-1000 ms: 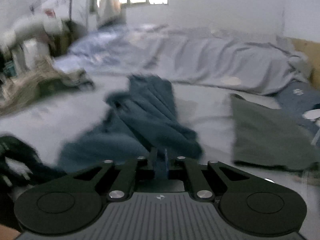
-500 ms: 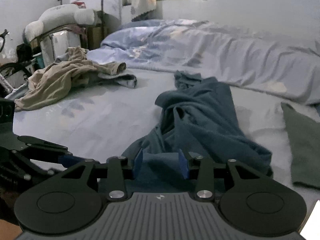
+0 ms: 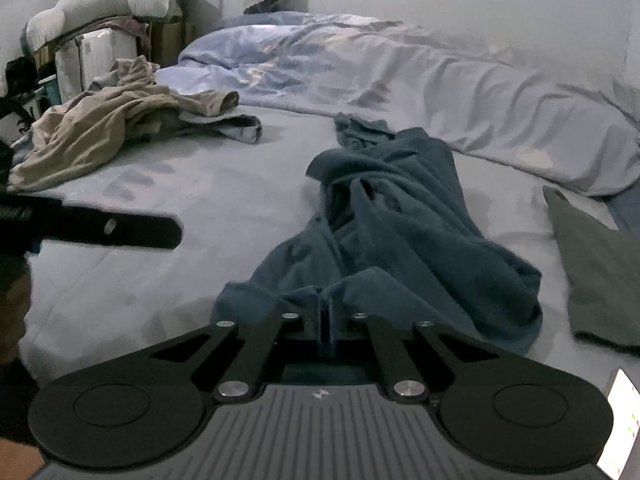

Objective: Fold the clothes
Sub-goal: 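Hold the garment with the right gripper while the left gripper grasps its edge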

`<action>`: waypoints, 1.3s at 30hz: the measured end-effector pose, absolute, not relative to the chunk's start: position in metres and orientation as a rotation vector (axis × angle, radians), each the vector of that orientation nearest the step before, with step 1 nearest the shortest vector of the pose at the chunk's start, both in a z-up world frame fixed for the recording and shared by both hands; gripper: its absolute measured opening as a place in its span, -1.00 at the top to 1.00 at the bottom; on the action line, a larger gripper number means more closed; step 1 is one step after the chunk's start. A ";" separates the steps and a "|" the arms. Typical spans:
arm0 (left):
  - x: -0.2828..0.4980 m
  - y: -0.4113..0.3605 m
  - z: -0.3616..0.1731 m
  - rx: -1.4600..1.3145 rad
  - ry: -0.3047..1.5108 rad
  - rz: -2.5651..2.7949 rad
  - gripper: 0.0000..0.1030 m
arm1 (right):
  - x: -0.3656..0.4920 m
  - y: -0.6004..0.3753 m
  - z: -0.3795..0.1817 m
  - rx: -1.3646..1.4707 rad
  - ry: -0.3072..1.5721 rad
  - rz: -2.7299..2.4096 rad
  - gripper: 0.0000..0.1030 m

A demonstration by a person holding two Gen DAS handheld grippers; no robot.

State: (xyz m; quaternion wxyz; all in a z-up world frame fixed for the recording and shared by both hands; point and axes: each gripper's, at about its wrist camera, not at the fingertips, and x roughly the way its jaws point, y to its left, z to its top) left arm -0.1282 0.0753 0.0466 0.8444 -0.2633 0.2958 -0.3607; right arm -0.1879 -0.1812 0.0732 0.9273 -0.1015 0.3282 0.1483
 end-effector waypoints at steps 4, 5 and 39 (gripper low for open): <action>-0.126 0.079 0.041 -0.610 0.665 -0.743 0.19 | -0.221 -0.184 0.077 -0.199 0.707 0.321 0.93; -0.125 0.081 0.039 -0.631 0.672 -0.735 0.19 | -0.229 -0.183 0.077 -0.201 0.717 0.328 0.94; -0.123 0.068 0.051 -0.620 0.642 -0.803 0.20 | -0.247 -0.179 0.097 -0.287 0.626 0.330 0.31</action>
